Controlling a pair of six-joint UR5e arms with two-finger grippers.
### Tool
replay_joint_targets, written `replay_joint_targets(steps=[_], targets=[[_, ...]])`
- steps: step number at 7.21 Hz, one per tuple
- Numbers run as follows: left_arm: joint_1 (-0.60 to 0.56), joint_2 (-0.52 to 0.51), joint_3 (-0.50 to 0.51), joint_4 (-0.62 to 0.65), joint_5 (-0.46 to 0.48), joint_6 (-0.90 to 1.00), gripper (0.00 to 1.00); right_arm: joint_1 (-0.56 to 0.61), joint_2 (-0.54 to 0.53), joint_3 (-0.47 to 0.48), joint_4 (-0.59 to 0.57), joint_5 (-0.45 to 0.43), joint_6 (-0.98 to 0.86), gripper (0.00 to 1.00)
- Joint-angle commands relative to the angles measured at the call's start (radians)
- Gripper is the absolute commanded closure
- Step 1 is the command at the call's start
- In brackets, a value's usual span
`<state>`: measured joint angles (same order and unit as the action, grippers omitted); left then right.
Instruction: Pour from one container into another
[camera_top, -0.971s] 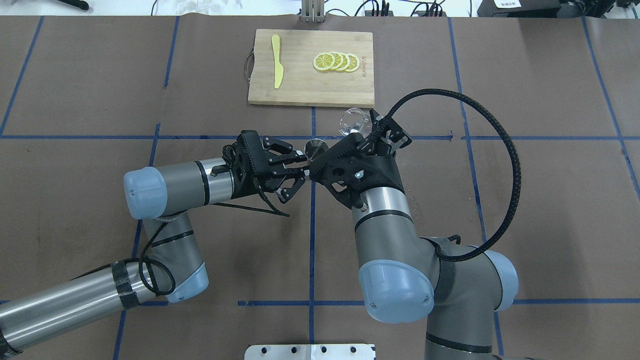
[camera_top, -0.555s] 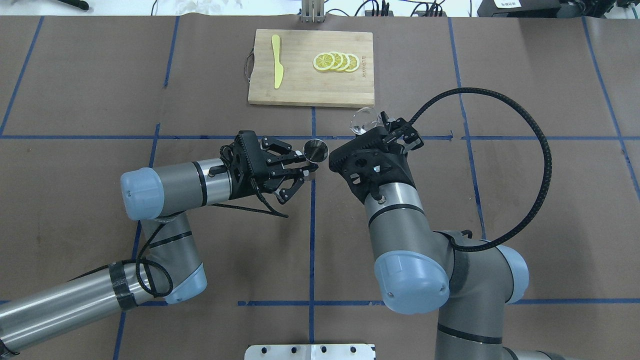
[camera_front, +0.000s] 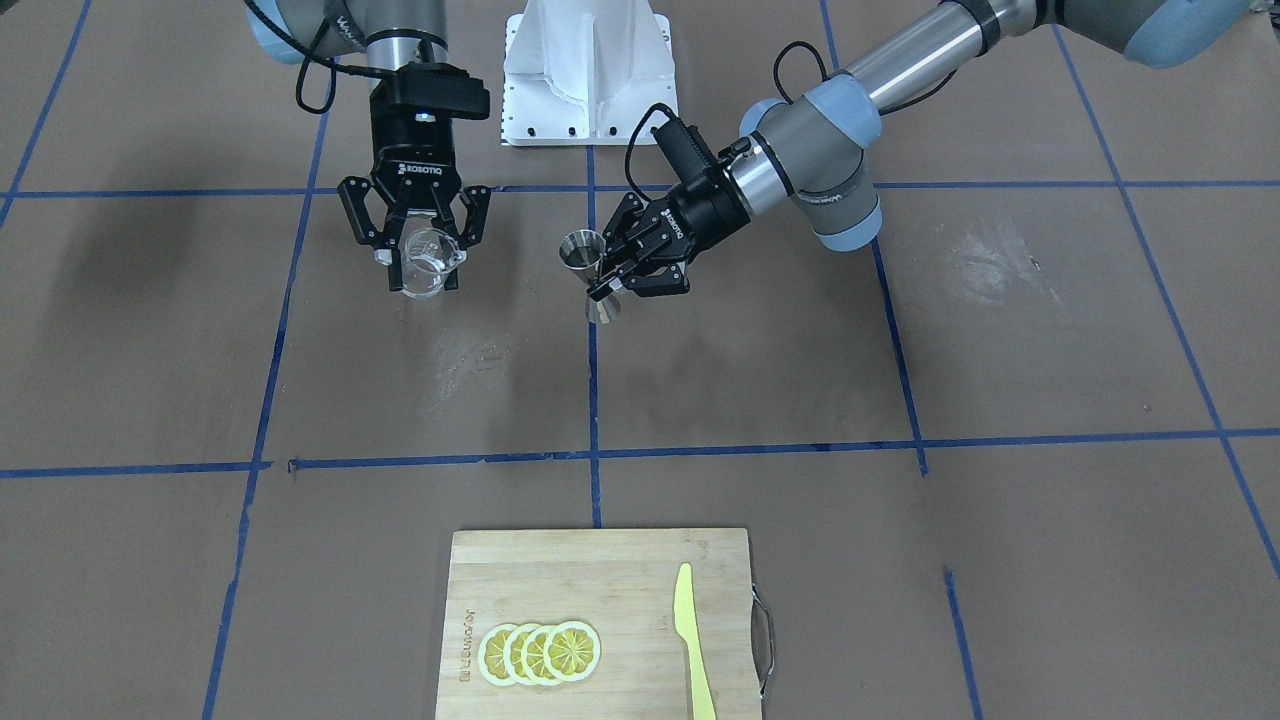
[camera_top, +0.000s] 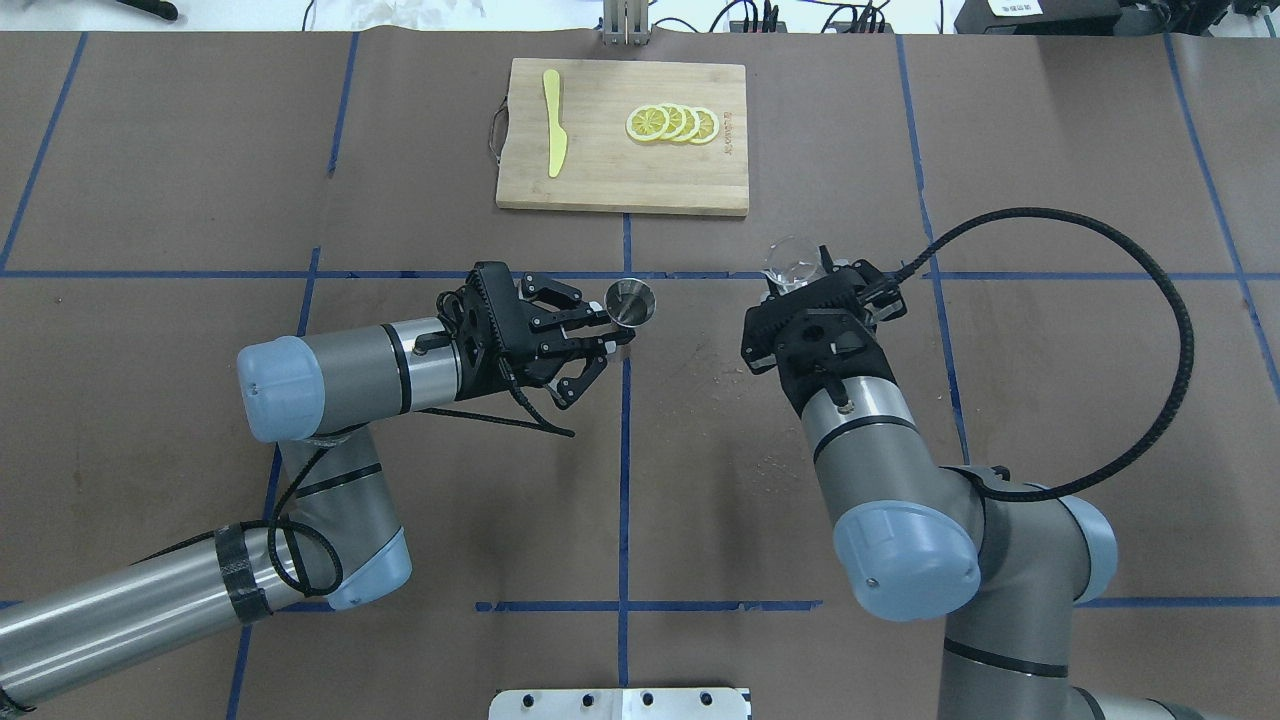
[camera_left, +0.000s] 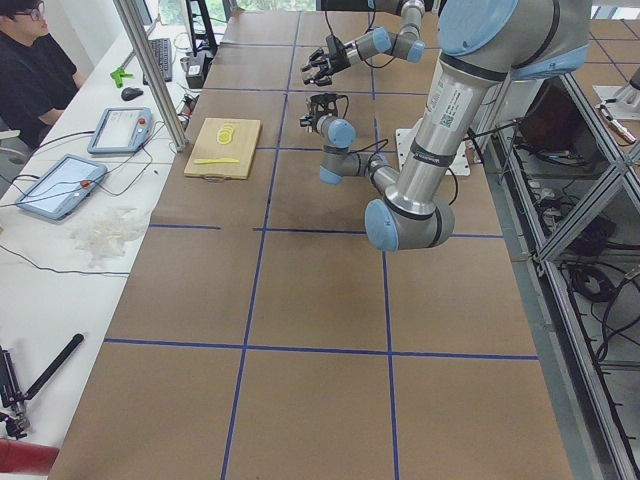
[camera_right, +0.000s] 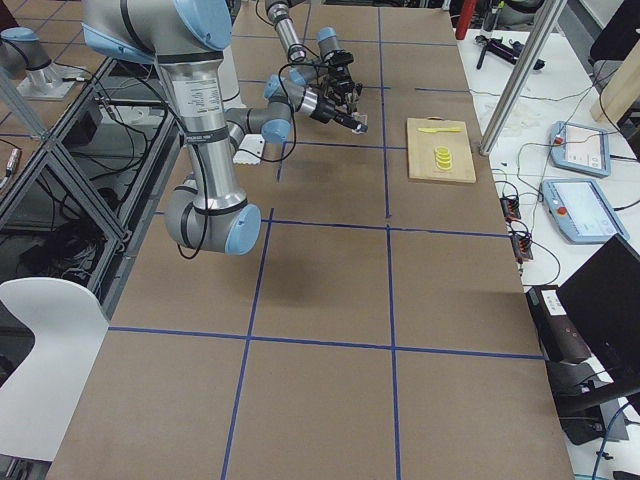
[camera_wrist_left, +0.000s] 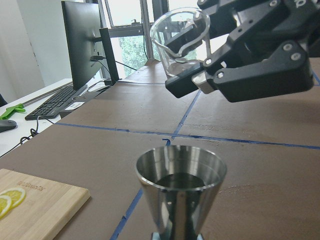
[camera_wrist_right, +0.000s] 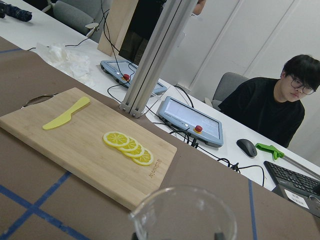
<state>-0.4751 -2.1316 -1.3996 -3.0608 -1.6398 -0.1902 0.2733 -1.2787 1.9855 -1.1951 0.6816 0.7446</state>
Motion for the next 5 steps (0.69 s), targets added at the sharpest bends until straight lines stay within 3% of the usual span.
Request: replay_joint_targets(steps=[1, 5], targets=[[0.001, 0.016, -0.015, -0.001, 0.000, 0.000, 1.00, 0.001, -0.132, 0.001, 0.144, 0.003, 0.090, 1.00], [0.001, 0.021, -0.027, 0.002, 0.000, 0.000, 1.00, 0.000, -0.302, -0.010, 0.224, 0.027, 0.366, 1.00]])
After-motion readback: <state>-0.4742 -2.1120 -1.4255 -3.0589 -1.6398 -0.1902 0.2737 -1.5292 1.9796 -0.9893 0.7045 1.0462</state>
